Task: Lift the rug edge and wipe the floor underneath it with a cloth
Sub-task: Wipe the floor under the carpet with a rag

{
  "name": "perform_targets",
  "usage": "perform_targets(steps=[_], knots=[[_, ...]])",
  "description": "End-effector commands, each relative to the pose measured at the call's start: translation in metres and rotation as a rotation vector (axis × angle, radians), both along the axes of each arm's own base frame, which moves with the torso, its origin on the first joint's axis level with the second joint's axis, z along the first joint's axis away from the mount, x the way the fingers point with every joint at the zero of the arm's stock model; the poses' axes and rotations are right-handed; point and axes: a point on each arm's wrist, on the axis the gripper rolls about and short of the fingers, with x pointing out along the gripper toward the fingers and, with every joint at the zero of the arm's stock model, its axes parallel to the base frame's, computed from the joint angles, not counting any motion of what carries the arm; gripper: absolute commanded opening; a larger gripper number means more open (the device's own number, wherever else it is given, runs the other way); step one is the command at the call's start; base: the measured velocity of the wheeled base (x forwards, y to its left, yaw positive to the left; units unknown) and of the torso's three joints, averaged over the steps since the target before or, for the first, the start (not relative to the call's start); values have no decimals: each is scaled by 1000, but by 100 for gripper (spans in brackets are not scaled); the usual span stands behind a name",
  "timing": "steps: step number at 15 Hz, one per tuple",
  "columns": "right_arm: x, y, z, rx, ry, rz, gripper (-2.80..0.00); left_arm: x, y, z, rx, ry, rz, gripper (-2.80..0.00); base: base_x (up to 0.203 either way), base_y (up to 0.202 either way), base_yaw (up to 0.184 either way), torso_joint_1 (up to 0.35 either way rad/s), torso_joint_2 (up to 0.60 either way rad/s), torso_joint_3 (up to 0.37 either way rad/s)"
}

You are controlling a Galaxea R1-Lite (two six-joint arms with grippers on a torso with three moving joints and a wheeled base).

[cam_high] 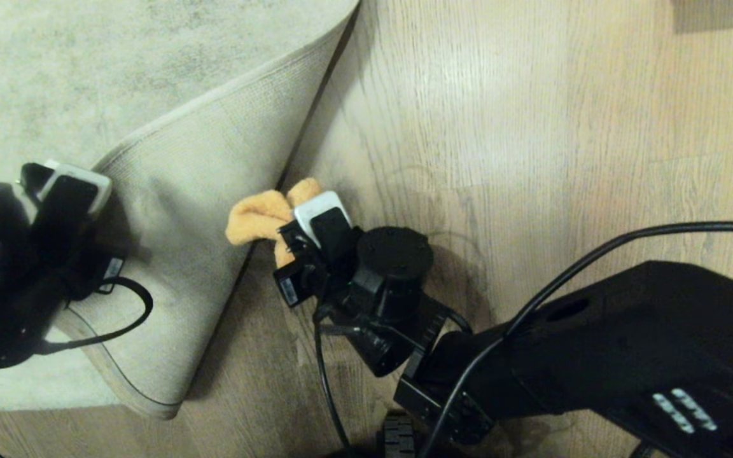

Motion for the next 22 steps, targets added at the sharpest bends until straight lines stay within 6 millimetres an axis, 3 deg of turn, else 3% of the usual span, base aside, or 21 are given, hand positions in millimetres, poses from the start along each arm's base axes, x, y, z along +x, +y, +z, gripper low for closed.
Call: perform_targets(steps=[1, 6, 9, 12, 14, 17, 22], knots=[[1, 10, -43, -45, 35, 10, -280, 1, 0, -1, 3, 2, 4, -280, 0, 0, 0, 0, 0, 0], [14, 32, -84, -35, 46, 17, -280, 2, 0, -2, 3, 8, 3, -280, 0, 0, 0, 0, 0, 0], [35, 34, -89, -18, 38, -13, -280, 2, 0, -3, 4, 13, 3, -280, 0, 0, 0, 0, 0, 0], [65, 19, -83, -3, 26, -77, -280, 3, 0, -4, 4, 14, 3, -280, 0, 0, 0, 0, 0, 0], [85, 4, -73, 19, 6, -127, -280, 2, 0, -5, 4, 19, 3, -280, 0, 0, 0, 0, 0, 0], [105, -17, -39, 54, -33, -187, -280, -1, 0, -10, 7, 36, 2, -280, 0, 0, 0, 0, 0, 0], [109, -43, 19, 94, -77, -231, -280, -1, 0, -11, 7, 36, 2, -280, 0, 0, 0, 0, 0, 0]])
